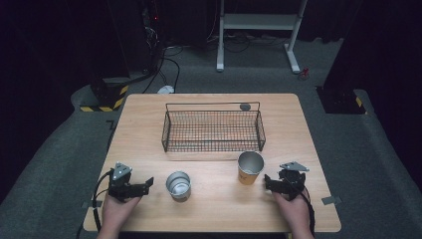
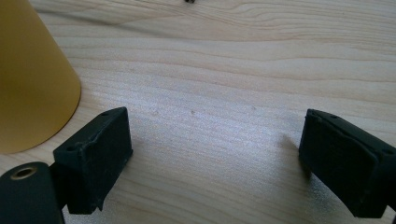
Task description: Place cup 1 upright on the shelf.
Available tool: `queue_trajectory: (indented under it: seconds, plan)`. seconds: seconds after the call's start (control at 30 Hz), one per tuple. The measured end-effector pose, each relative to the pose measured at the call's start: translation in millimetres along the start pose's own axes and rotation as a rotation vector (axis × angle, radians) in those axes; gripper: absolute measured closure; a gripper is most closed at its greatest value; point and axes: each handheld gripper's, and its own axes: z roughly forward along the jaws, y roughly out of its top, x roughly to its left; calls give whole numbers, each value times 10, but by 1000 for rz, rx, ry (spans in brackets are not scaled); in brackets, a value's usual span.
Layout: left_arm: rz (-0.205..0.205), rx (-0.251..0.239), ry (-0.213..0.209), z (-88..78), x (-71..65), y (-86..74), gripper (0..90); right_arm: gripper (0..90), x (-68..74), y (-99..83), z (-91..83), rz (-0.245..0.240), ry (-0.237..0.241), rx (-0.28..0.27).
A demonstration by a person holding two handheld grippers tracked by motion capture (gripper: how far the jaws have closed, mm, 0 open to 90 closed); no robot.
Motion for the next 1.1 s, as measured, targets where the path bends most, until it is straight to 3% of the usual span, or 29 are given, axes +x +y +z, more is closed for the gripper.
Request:
queue_trajectory:
  seconds: [0.63, 1.1]
  plan:
    - [20, -53, -27, -163, -47, 93, 6, 89, 0, 0, 0, 0, 0, 0]
    - [60, -109, -86, -297, -180, 175, 5, 89, 1, 0, 1, 1, -1, -1]
